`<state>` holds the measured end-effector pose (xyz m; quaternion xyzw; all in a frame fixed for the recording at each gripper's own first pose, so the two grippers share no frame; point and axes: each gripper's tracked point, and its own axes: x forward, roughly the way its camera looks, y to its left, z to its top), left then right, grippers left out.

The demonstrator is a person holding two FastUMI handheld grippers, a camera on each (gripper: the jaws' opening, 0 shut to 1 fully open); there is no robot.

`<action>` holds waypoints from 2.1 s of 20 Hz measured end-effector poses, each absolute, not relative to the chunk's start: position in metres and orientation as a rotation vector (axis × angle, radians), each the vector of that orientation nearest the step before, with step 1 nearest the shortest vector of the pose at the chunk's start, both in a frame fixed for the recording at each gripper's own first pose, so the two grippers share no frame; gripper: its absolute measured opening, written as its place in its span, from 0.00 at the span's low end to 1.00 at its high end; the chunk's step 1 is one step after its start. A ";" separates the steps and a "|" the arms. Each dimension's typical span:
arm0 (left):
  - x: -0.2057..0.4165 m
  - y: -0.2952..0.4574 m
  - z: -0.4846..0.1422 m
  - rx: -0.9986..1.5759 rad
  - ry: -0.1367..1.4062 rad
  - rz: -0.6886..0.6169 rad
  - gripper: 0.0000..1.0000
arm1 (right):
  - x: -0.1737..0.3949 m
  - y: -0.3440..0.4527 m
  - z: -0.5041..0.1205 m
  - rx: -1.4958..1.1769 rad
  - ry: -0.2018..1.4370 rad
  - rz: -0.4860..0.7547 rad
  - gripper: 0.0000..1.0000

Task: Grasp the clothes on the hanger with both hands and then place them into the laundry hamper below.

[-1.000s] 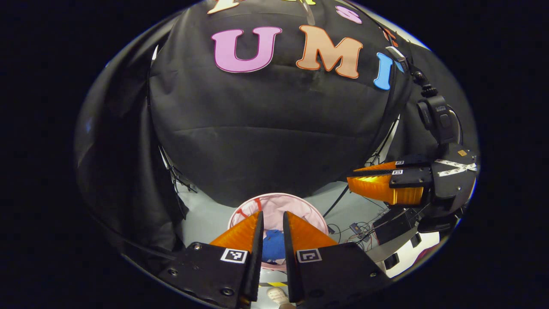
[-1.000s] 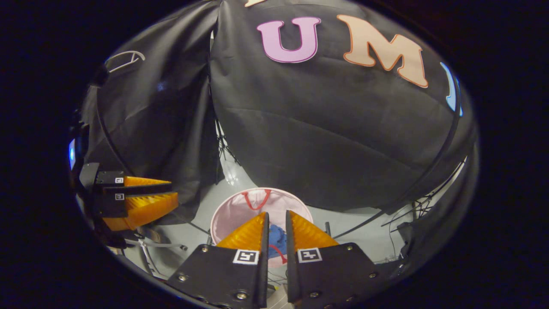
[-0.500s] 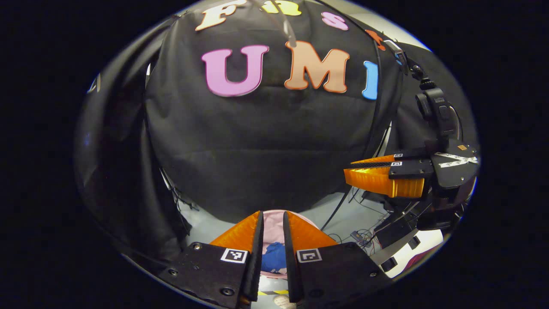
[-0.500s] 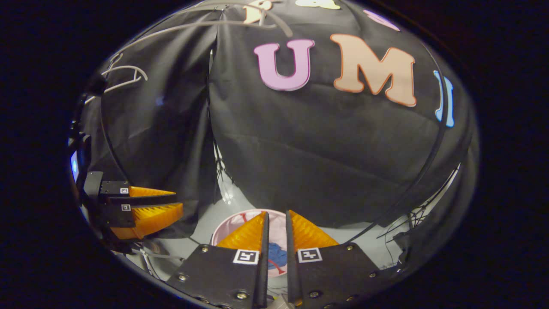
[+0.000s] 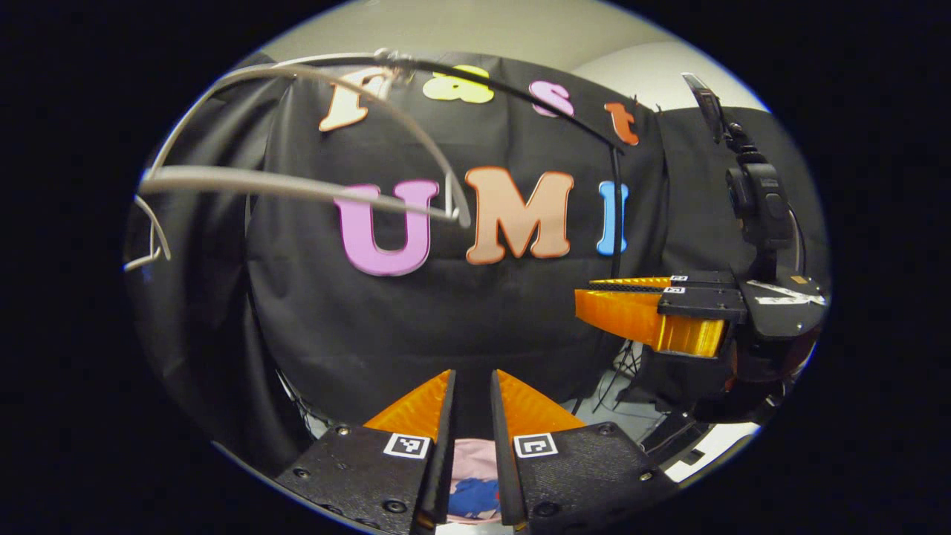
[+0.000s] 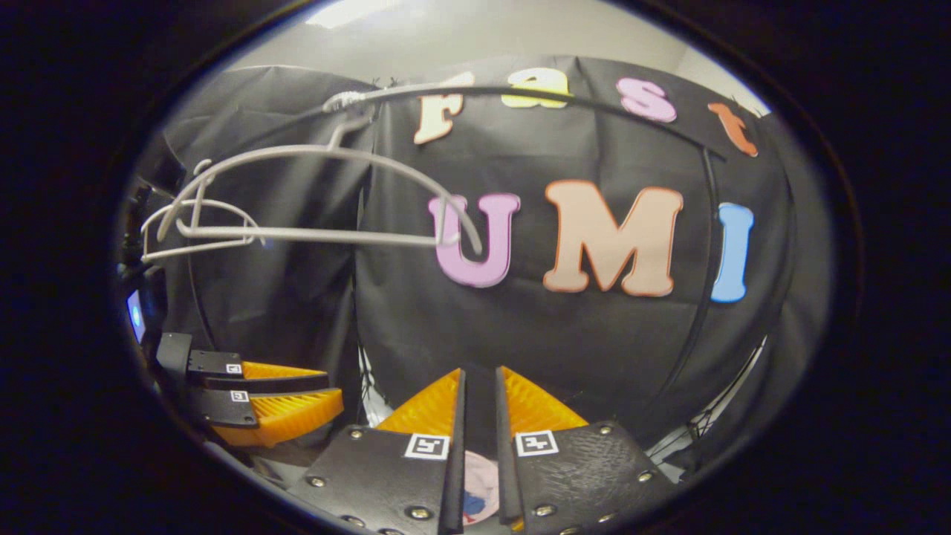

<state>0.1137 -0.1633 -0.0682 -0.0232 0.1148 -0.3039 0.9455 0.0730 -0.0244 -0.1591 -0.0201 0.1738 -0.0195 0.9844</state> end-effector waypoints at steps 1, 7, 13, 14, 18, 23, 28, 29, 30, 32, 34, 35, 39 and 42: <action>0.114 -0.164 -0.051 -0.052 0.199 -0.618 0.27 | 0.072 -0.025 -0.141 -0.044 0.314 -0.042 0.18; 0.103 -0.167 0.025 -0.086 0.056 -0.610 0.31 | 0.054 -0.029 -0.054 -0.009 0.161 -0.074 0.20; 0.093 -0.180 0.061 -0.113 -0.010 -0.622 0.53 | 0.025 -0.056 -0.015 0.031 0.096 -0.156 0.33; 0.094 -0.182 0.060 -0.113 -0.020 -0.636 0.63 | 0.016 -0.063 -0.006 0.024 0.081 -0.177 0.39; 0.077 -0.196 0.069 -0.115 -0.042 -0.689 0.99 | -0.004 -0.077 0.012 0.017 0.052 -0.226 0.77; 0.061 -0.214 0.077 -0.143 -0.048 -0.741 0.96 | -0.039 -0.091 0.024 -0.001 0.041 -0.294 0.93; 0.053 -0.221 0.088 -0.138 -0.073 -0.749 0.96 | -0.066 -0.099 0.028 -0.008 0.046 -0.325 0.96; 0.052 -0.221 0.088 -0.135 -0.078 -0.748 0.96 | -0.070 -0.100 0.028 -0.009 0.049 -0.328 0.96; 0.050 -0.222 0.089 -0.134 -0.078 -0.748 0.96 | -0.073 -0.100 0.028 -0.013 0.051 -0.330 0.97; 0.047 -0.224 0.089 -0.134 -0.076 -0.751 0.96 | -0.080 -0.103 0.028 -0.019 0.053 -0.336 0.97; 0.045 -0.225 0.088 -0.128 -0.075 -0.750 0.96 | -0.082 -0.103 0.028 -0.023 0.055 -0.335 0.97; 0.045 -0.226 0.088 -0.125 -0.076 -0.748 0.96 | -0.082 -0.104 0.029 -0.025 0.056 -0.335 0.97; 0.045 -0.228 0.088 -0.115 -0.072 -0.737 0.96 | -0.083 -0.107 0.028 -0.034 0.059 -0.326 0.97; 0.044 -0.230 0.086 -0.111 -0.068 -0.727 0.96 | -0.083 -0.108 0.024 -0.046 0.066 -0.315 0.97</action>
